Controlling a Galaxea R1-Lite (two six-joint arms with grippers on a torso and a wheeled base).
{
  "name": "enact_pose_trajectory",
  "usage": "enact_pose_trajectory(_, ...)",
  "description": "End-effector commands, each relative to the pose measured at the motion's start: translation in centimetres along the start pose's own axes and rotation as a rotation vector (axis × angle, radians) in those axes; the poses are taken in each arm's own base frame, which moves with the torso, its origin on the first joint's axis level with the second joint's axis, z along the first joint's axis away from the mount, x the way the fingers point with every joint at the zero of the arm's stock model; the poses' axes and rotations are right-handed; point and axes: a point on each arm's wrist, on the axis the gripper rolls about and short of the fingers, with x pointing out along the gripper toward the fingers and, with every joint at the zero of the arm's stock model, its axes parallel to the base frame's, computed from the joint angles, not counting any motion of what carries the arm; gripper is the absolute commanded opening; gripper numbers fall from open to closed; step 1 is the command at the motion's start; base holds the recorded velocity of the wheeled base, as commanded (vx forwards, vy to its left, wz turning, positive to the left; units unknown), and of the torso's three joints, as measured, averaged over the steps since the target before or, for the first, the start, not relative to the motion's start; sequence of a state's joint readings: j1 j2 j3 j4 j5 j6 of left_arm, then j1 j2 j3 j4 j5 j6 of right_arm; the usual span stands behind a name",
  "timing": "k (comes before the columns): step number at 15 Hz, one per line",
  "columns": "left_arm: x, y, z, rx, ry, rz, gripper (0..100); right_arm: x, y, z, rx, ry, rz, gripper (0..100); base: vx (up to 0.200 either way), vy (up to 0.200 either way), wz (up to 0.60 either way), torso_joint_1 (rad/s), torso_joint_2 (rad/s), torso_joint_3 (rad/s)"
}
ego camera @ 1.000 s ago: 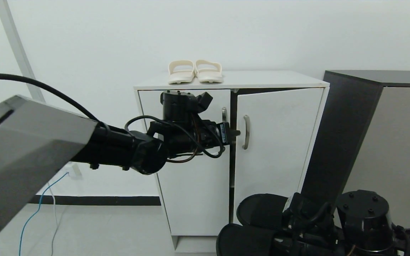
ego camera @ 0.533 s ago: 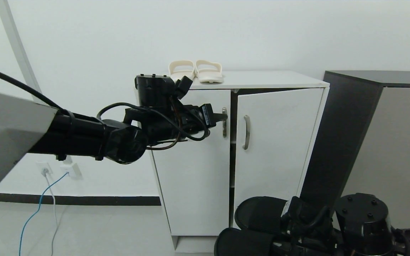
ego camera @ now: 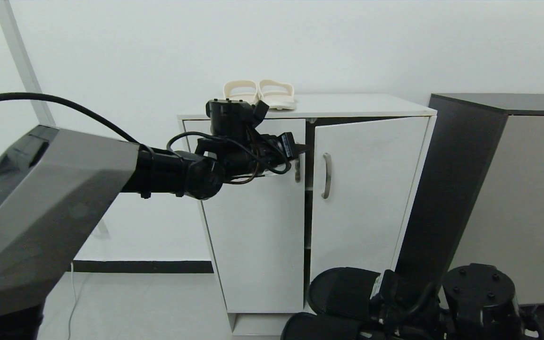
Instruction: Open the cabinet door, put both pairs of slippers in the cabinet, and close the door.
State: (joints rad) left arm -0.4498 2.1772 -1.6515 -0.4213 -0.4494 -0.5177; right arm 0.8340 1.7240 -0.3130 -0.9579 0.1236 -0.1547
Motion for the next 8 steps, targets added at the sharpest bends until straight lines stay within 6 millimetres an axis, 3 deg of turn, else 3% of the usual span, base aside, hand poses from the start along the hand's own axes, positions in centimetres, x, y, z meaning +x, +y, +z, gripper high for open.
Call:
enact_pose_trajectory(1,1.1,0.9,-0.7,-0.010,0.017,0.010,0,0.0,0.1,0.0,-0.002,0.001,0.004,0,0.000,0.000,0.00,0.000,0.00,0.000)
enact_pose_trajectory(3,1.2,0.6,-0.8,-0.007,0.014,0.007,0,0.1,0.1,-0.1,-0.002,0.005,0.004,0,0.000,0.000,0.00,0.000,0.00,0.000)
enact_pose_trajectory(6,1.3,-0.3,-1.4,-0.001,0.030,-0.007,0,0.1,0.2,-0.1,-0.002,0.005,0.006,0,-0.200,0.000,0.00,0.005,0.00,0.007)
enact_pose_trajectory(8,1.0,-2.0,-2.5,0.014,0.049,-0.041,0,0.1,0.2,-0.1,-0.002,0.006,0.006,0,-0.200,0.000,0.00,0.007,0.00,0.002)
